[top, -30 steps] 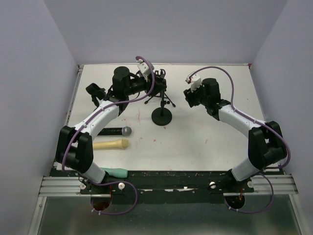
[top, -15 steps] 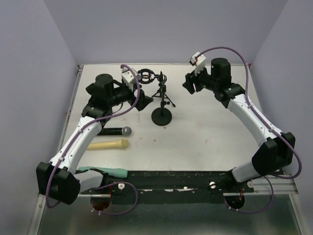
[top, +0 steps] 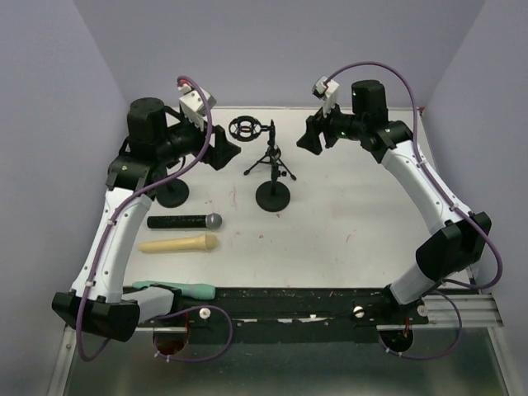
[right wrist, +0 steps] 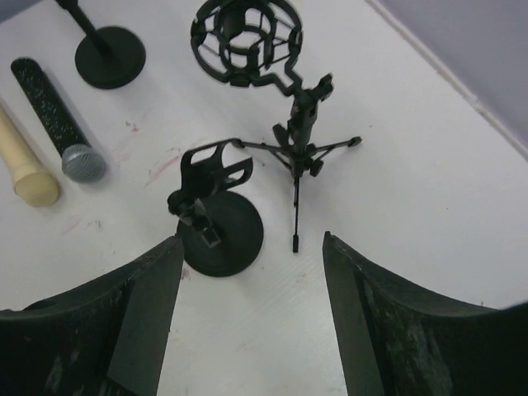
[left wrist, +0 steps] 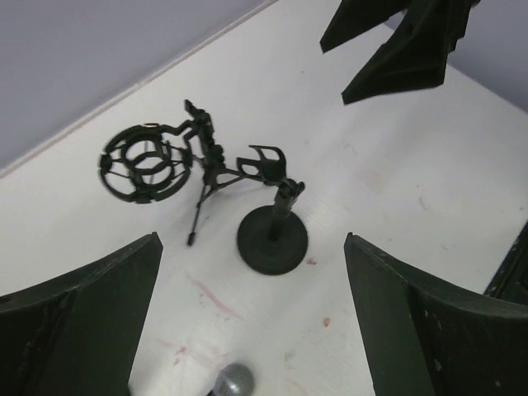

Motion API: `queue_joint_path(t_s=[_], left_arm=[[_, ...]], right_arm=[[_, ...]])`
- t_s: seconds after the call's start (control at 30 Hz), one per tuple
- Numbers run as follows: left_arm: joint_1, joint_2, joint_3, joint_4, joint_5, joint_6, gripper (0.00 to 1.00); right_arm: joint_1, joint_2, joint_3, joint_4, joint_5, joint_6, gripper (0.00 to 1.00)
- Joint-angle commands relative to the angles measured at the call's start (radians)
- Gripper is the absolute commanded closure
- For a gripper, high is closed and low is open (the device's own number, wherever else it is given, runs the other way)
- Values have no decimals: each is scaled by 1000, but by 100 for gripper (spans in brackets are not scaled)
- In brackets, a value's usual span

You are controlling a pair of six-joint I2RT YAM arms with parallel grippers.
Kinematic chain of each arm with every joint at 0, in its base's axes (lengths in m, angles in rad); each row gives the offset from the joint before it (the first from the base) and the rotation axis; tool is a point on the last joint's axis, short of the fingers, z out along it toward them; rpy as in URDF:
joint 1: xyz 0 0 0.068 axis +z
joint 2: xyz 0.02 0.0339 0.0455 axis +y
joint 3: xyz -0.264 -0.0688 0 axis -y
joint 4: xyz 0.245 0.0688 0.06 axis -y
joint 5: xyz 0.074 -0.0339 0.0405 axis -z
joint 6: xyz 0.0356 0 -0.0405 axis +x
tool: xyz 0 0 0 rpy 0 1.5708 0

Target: Remove the microphone from the stand

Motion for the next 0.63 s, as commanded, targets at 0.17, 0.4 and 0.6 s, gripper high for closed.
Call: queue_joint_path(t_s=[0.17, 0.4, 0.6], left_arm=[[32, -149, 146, -206, -397, 329, 1], [92, -180, -110, 92, -435, 59, 1], [92, -229, -242, 215, -330, 34, 1]], right_arm=[[-4, 223, 669, -501, 456, 173, 0], [-3, 185, 368, -153, 866, 458, 0], [-3, 219, 402, -155, 857, 434, 0]])
